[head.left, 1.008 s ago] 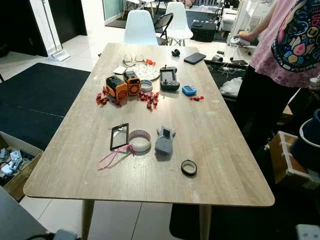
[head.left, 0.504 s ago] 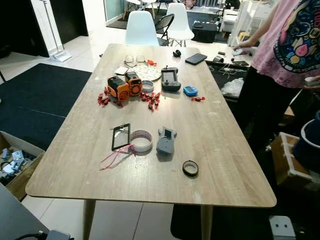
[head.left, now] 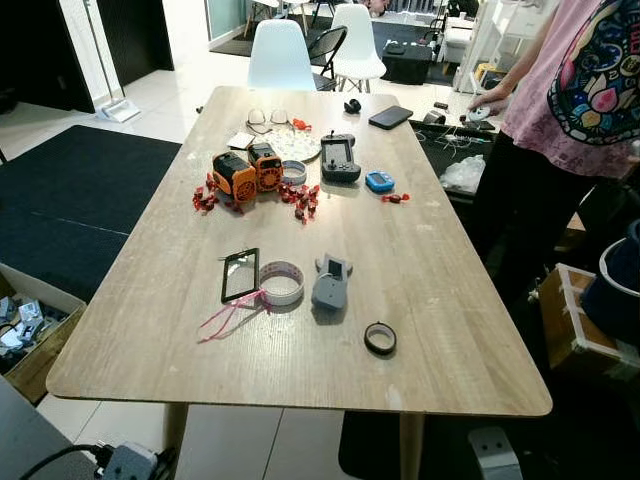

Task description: Hang keys on a hook

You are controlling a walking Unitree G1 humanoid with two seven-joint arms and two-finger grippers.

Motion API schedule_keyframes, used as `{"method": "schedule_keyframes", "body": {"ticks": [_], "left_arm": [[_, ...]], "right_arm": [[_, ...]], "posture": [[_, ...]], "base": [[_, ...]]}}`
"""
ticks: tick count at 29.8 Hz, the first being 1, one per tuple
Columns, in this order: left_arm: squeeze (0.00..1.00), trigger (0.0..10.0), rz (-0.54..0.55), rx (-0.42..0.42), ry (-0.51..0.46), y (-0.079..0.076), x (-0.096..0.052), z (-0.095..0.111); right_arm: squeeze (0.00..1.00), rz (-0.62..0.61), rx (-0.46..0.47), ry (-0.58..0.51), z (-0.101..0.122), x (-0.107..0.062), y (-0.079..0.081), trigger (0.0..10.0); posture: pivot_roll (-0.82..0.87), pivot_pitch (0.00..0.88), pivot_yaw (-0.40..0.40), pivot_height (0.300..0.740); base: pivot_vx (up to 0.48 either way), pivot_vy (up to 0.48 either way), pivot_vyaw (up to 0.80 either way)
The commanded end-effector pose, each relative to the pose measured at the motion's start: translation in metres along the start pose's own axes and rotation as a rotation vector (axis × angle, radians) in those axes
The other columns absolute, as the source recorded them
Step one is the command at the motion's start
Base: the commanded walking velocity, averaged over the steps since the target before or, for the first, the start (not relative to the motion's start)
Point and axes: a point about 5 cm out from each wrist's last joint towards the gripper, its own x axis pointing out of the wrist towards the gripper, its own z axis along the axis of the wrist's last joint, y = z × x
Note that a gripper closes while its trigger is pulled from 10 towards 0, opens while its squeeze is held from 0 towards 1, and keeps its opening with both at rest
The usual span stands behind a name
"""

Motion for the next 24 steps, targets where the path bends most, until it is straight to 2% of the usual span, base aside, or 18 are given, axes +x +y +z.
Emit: {"method": "schedule_keyframes", "body": {"ticks": [1,2,6,11,13,14,16,17,18,20,23,24], "left_arm": [[0.00,10.0,-0.045,0.008,-0.027,0.007,-0.009,0.007],[0.00,10.0,-0.045,0.008,-0.027,0.007,-0.009,0.007],[0.00,10.0,-0.192,0.071,-0.040,0.007,-0.025,0.022],[0.00,10.0,-0.287,0.072,-0.069,0.012,-0.042,0.047],[0.00,10.0,-0.310,0.067,-0.078,0.013,-0.045,0.053],[0.00,10.0,-0.336,0.062,-0.091,0.014,-0.046,0.062],[0.00,10.0,-0.356,0.061,-0.103,0.015,-0.047,0.070],[0.00,9.9,-0.381,0.048,-0.146,0.017,-0.043,0.091],[0.00,9.9,-0.381,0.048,-0.146,0.017,-0.043,0.091],[0.00,9.9,-0.391,0.033,-0.194,0.018,-0.037,0.110],[0.00,10.0,-0.394,0.016,-0.280,0.018,-0.025,0.138],[0.00,10.0,-0.395,0.015,-0.343,0.018,-0.016,0.157]], "right_arm": [[0.00,0.009,-0.010,0.026,-0.006,-0.001,0.000,10.0],[0.00,0.009,-0.010,0.026,-0.006,-0.001,0.000,10.0],[0.00,0.002,-0.017,0.034,-0.008,-0.003,-0.005,10.0],[0.00,-0.001,-0.021,0.039,-0.009,-0.003,-0.006,10.0],[0.00,-0.001,-0.021,0.040,-0.009,-0.003,-0.007,10.0],[0.00,-0.002,-0.021,0.041,-0.009,-0.003,-0.007,10.0],[0.00,-0.003,-0.021,0.042,-0.009,-0.003,-0.007,10.0],[0.00,-0.002,-0.022,0.043,-0.008,-0.002,-0.007,10.0],[0.00,-0.002,-0.022,0.043,-0.008,-0.002,-0.007,10.0],[0.00,-0.001,-0.023,0.045,-0.008,-0.002,-0.007,10.0],[0.00,0.000,-0.024,0.048,-0.009,-0.002,-0.006,10.0],[0.00,0.001,-0.025,0.052,-0.010,-0.002,-0.006,10.0]], "posture": [[0.05,0.059,-0.058,0.740],[0.05,0.059,-0.058,0.740],[0.06,0.059,-0.061,0.740],[0.06,0.059,-0.064,0.740],[0.06,0.059,-0.064,0.740],[0.06,0.059,-0.065,0.740],[0.06,0.059,-0.065,0.740],[0.06,0.060,-0.065,0.740],[0.06,0.060,-0.065,0.740],[0.06,0.060,-0.065,0.740],[0.06,0.060,-0.065,0.740],[0.06,0.060,-0.065,0.740]], "base": [[0.000,0.000,0.00],[0.000,0.000,0.00],[0.000,0.000,0.00],[0.000,0.000,0.00],[0.000,0.000,0.00],[0.000,0.000,0.00],[0.000,0.000,0.00],[0.000,0.000,0.00],[0.000,0.000,0.00],[0.000,0.000,0.00],[0.000,0.000,0.00],[0.000,0.000,0.00]]}}
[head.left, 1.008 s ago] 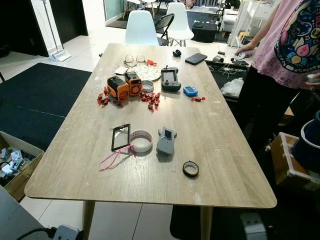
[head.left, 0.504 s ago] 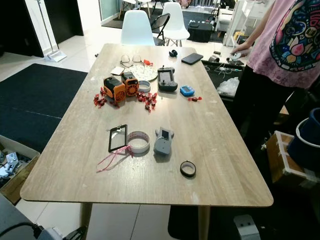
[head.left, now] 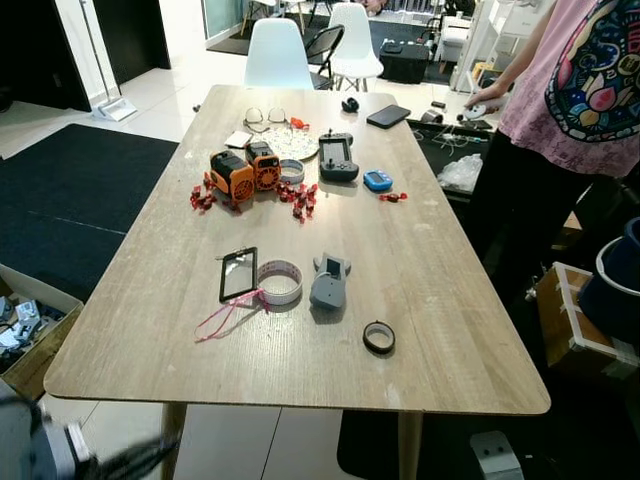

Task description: Hang keys on a hook

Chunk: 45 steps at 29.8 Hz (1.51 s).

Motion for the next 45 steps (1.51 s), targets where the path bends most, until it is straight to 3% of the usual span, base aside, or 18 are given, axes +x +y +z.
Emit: {"method": "schedule_keyframes", "body": {"ticks": [1,8,10,12,15,18,20,21,25,28,29,30,31,42,43,45], "left_arm": [[0.00,10.0,-0.019,0.006,-0.021,0.004,0.009,0.015],[0.00,10.0,0.027,-0.035,-0.096,0.010,0.040,0.040],[0.00,10.0,0.046,-0.095,-0.085,0.010,0.064,0.044],[0.00,10.0,0.045,-0.121,-0.082,0.009,0.071,0.045],[0.00,10.0,0.132,-0.058,-0.082,0.021,0.109,0.041],[0.00,10.0,0.183,-0.023,-0.067,0.027,0.117,0.039],[0.00,10.0,0.264,0.016,-0.046,0.039,0.135,0.037],[0.00,10.0,0.264,0.016,-0.046,0.039,0.135,0.037],[0.00,10.0,0.309,0.053,0.000,0.045,0.168,0.037],[0.00,10.0,0.311,0.056,0.013,0.045,0.171,0.037],[0.15,10.0,0.358,0.088,0.049,0.047,0.187,0.032],[0.15,10.0,0.358,0.088,0.049,0.047,0.187,0.032],[0.96,10.0,0.399,0.115,0.059,0.049,0.199,0.029],[1.00,10.0,0.512,0.204,0.084,0.056,0.214,0.020],[0.61,10.0,0.550,0.205,0.085,0.058,0.215,0.020],[0.61,10.0,0.574,0.205,0.085,0.060,0.216,0.020]], "right_arm": [[0.00,-0.003,0.000,0.018,-0.004,-0.001,-0.001,10.0],[0.00,-0.003,0.001,0.022,-0.005,-0.001,0.000,10.0],[0.00,-0.003,0.003,0.022,-0.005,-0.001,0.000,10.0],[0.00,-0.003,0.003,0.023,-0.005,-0.001,0.000,10.0],[0.00,0.003,-0.003,0.024,-0.004,0.000,0.001,10.0],[0.00,0.003,-0.004,0.023,-0.003,0.000,0.001,10.0],[0.00,0.005,-0.005,0.017,-0.001,0.001,0.002,10.0],[0.00,0.005,-0.005,0.017,-0.001,0.001,0.002,10.0],[0.00,0.006,-0.005,0.009,0.004,0.002,0.004,10.0],[0.00,0.006,-0.005,0.009,0.004,0.002,0.004,10.0],[0.00,0.009,-0.006,0.007,0.005,0.003,0.005,10.0],[0.00,0.009,-0.006,0.007,0.005,0.003,0.005,10.0],[0.00,0.011,-0.008,0.005,0.007,0.003,0.006,10.0],[0.00,0.018,-0.012,-0.009,0.012,0.005,0.009,10.0],[0.00,0.019,-0.012,-0.010,0.013,0.005,0.009,10.0],[0.00,0.019,-0.012,-0.011,0.013,0.005,0.009,10.0]], "posture": [[0.06,0.060,-0.065,0.740],[0.06,0.060,-0.059,0.740],[0.06,0.059,-0.068,0.740],[0.06,0.059,-0.068,0.740],[0.06,0.059,-0.071,0.740],[0.06,0.058,-0.072,0.740],[0.05,0.058,-0.068,0.740],[0.05,0.058,-0.068,0.740],[0.05,0.060,-0.063,0.740],[0.05,0.061,-0.063,0.740],[0.05,0.064,-0.063,0.740],[0.05,0.064,-0.063,0.740],[0.04,0.066,-0.061,0.740],[0.04,0.069,-0.056,0.740],[0.04,0.070,-0.055,0.740],[0.04,0.070,-0.056,0.740]], "base": [[0.000,0.000,0.00],[0.000,0.000,0.00],[0.000,0.000,0.00],[0.000,0.000,0.00],[0.000,0.000,0.00],[0.000,0.000,0.00],[0.000,0.000,0.00],[0.000,0.000,0.00],[0.000,0.000,0.00],[0.000,0.000,0.00],[0.000,0.000,0.00],[0.000,0.000,0.00],[0.000,0.000,0.00],[0.000,0.000,0.00],[0.000,0.000,0.00],[0.000,0.000,0.00]]}}
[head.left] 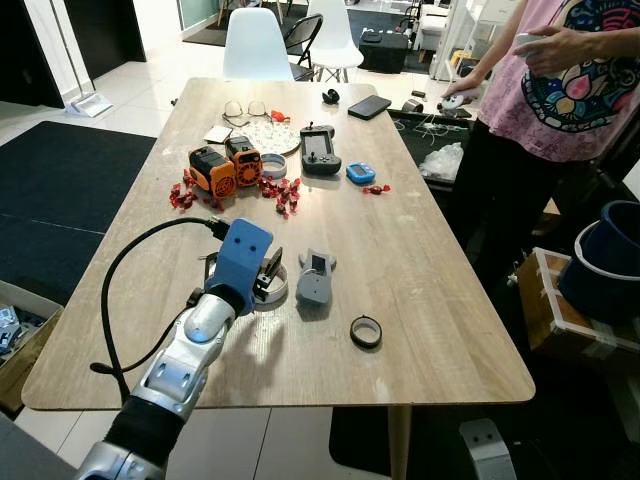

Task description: Hang keys on a hook

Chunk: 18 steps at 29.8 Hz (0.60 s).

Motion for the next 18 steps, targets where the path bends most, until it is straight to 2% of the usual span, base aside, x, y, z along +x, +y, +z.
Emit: {"method": "schedule_keyframes", "body": {"ticks": [1,2,4,5,6,8,9,12,14,15,18], "left_arm": [[0.61,10.0,0.004,0.005,-0.003,-0.005,0.003,0.001],[0.09,10.0,0.067,0.011,-0.003,-0.002,0.006,0.001],[0.05,10.0,0.176,0.066,-0.002,0.001,0.012,-0.001],[0.05,10.0,0.176,0.066,-0.002,0.001,0.012,-0.001],[0.00,10.0,0.210,0.083,0.005,0.002,0.014,-0.002],[0.00,10.0,0.228,0.086,0.013,0.003,0.015,-0.004],[0.00,10.0,0.279,0.128,0.050,0.006,0.017,-0.010],[0.00,10.0,0.298,0.152,0.063,0.008,0.017,-0.013],[0.00,10.0,0.314,0.246,0.070,0.010,0.018,-0.018],[0.00,10.0,0.314,0.246,0.070,0.010,0.018,-0.018],[0.00,10.0,0.323,0.369,0.062,0.013,0.019,-0.024]], "right_arm": [[0.00,0.001,-0.006,0.019,-0.005,-0.001,0.001,10.0],[0.00,0.002,-0.006,0.017,-0.004,-0.001,0.001,10.0],[0.00,0.004,-0.005,0.015,-0.003,0.000,0.002,10.0],[0.00,0.004,-0.005,0.015,-0.003,0.000,0.002,10.0],[0.00,0.005,-0.005,0.014,-0.003,0.000,0.003,10.0],[0.00,0.005,-0.004,0.013,-0.003,0.000,0.003,10.0],[0.00,0.007,-0.004,0.013,-0.003,0.000,0.004,10.0],[0.00,0.007,-0.004,0.013,-0.004,0.000,0.004,10.0],[0.00,0.009,-0.007,0.012,-0.003,0.000,0.005,10.0],[0.00,0.009,-0.007,0.012,-0.003,0.000,0.005,10.0],[0.00,0.010,-0.007,0.007,-0.002,0.000,0.005,10.0]], "posture": [[0.04,0.070,-0.056,0.740],[0.04,0.070,-0.055,0.740],[0.04,0.070,-0.052,0.740],[0.04,0.070,-0.052,0.740],[0.04,0.069,-0.051,0.740],[0.04,0.067,-0.049,0.740],[0.04,0.065,-0.050,0.740],[0.04,0.066,-0.050,0.740],[0.04,0.066,-0.049,0.740],[0.04,0.066,-0.049,0.740],[0.03,0.069,-0.047,0.740]], "base": [[0.000,0.000,0.00],[0.000,0.000,0.00],[0.000,0.000,0.00],[0.000,0.000,0.00],[0.000,0.000,0.00],[0.000,0.000,0.00],[0.000,0.000,0.00],[0.000,0.000,0.00],[0.000,0.000,0.00],[0.000,0.000,0.00],[0.000,0.000,0.00]]}}
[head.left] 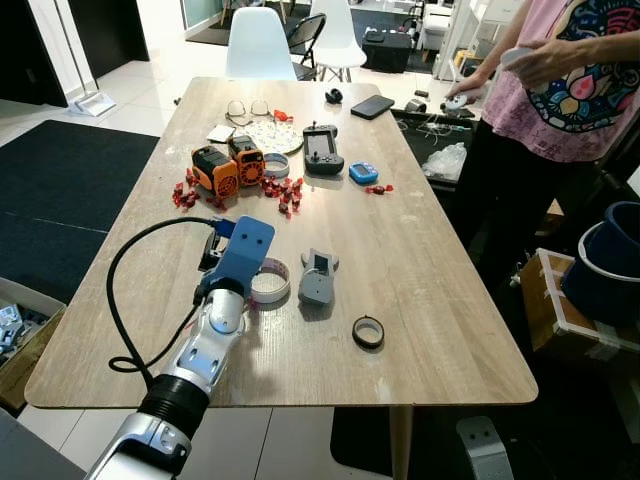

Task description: Hang keys on a hook

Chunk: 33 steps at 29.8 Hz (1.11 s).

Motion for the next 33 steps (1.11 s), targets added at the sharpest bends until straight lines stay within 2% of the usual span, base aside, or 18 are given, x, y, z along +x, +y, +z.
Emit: {"method": "schedule_keyframes", "body": {"ticks": [1,6,7,9,15,16,19,23,27,33], "left_arm": [[0.00,10.0,0.012,0.083,-0.019,0.002,0.000,-0.005],[0.00,10.0,0.044,0.117,-0.001,0.011,0.002,-0.016],[0.00,10.0,0.035,0.139,0.003,0.017,0.003,-0.021],[0.00,10.0,0.035,0.139,0.003,0.017,0.003,-0.021],[0.00,10.0,-0.023,0.166,-0.003,0.026,0.004,-0.030],[0.00,10.0,-0.055,0.178,-0.014,0.028,0.004,-0.032],[0.00,10.0,-0.181,0.139,-0.042,0.032,0.000,-0.037],[0.00,10.0,-0.205,0.124,-0.038,0.036,-0.001,-0.040],[0.00,10.0,-0.231,0.143,-0.054,0.039,-0.002,-0.043],[0.00,10.0,-0.258,0.229,-0.037,0.047,-0.003,-0.053]], "right_arm": [[0.00,0.005,-0.005,0.010,-0.003,0.000,0.002,10.0],[0.00,0.005,-0.004,0.005,-0.002,0.000,0.002,10.0],[0.00,0.006,-0.005,0.004,-0.001,0.000,0.002,10.0],[0.00,0.006,-0.005,0.004,-0.001,0.000,0.002,10.0],[0.00,0.007,-0.007,0.002,-0.001,0.000,0.002,10.0],[0.00,0.007,-0.007,0.002,-0.001,0.000,0.001,10.0],[0.00,0.006,-0.008,0.001,0.000,0.000,0.001,10.0],[0.00,0.006,-0.008,0.000,0.000,0.000,0.001,10.0],[0.00,0.006,-0.010,0.000,0.000,0.000,0.001,10.0],[0.00,0.008,-0.013,-0.004,0.002,0.000,0.001,10.0]], "posture": [[0.03,0.070,-0.046,0.740],[0.03,0.074,-0.049,0.740],[0.04,0.075,-0.050,0.740],[0.04,0.075,-0.050,0.740],[0.04,0.077,-0.052,0.740],[0.04,0.078,-0.053,0.740],[0.04,0.079,-0.053,0.740],[0.04,0.080,-0.056,0.740],[0.04,0.079,-0.058,0.740],[0.04,0.078,-0.060,0.740]], "base": [[0.000,0.000,0.00],[0.000,0.000,0.00],[0.000,0.000,0.00],[0.000,0.000,0.00],[0.000,0.000,0.00],[0.000,0.000,0.00],[0.000,0.000,0.00],[0.000,0.000,0.00],[0.000,0.000,0.00],[0.000,0.000,0.00]]}}
